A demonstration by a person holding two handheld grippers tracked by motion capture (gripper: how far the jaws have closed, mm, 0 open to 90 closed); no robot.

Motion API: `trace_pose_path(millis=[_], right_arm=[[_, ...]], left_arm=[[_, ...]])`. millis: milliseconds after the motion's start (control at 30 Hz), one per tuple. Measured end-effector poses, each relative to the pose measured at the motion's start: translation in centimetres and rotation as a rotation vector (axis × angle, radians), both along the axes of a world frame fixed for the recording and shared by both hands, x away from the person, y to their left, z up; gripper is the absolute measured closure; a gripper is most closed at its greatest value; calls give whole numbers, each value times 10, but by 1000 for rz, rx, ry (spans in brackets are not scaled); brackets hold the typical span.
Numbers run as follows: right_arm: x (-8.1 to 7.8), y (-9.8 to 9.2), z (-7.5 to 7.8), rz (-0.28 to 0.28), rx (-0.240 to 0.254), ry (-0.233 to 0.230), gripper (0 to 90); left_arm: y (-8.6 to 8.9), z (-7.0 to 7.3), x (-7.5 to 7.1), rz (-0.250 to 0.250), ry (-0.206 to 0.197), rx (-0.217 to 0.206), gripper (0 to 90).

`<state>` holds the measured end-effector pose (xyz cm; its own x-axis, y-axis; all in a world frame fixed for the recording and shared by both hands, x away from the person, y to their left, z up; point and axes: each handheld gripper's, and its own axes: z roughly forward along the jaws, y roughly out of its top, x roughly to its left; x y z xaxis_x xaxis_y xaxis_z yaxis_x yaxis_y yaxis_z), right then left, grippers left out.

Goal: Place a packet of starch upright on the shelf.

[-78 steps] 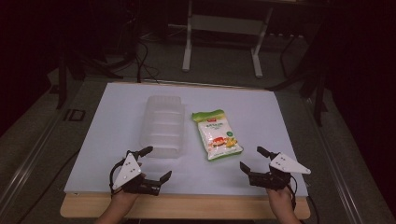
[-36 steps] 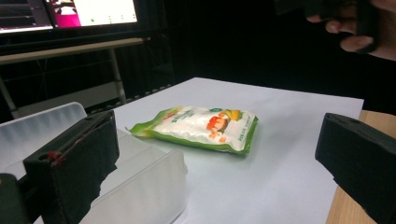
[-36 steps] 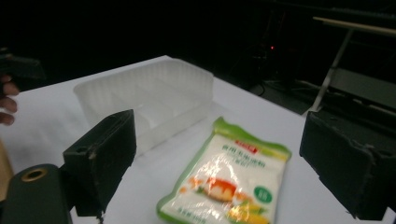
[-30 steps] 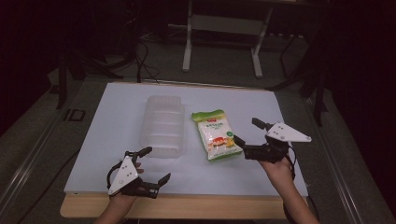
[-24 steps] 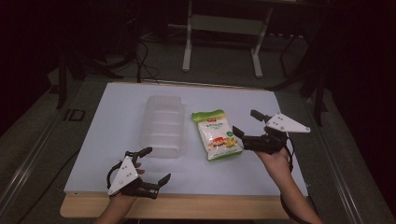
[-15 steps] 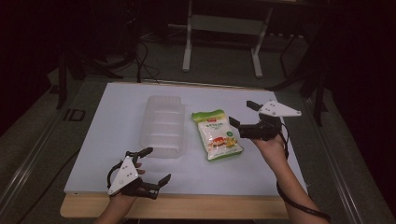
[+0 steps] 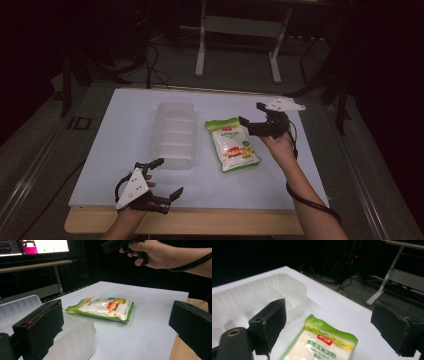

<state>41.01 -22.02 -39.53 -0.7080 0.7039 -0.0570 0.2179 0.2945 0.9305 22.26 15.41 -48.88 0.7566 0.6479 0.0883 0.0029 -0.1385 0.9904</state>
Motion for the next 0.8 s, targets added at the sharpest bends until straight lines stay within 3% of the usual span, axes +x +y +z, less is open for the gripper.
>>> trace_pose_path(millis=[200,367,800], right_arm=[[19,1,-14,-37,-29,38,138],[40,2,-30,-36,-46,105,166],[68,9,-66,-78,-79,196,220]], left_arm=[[0,0,0,0,1,1,0],[0,0,0,-2,-4,2,0],[1,0,-2,2,-2,-5,0]])
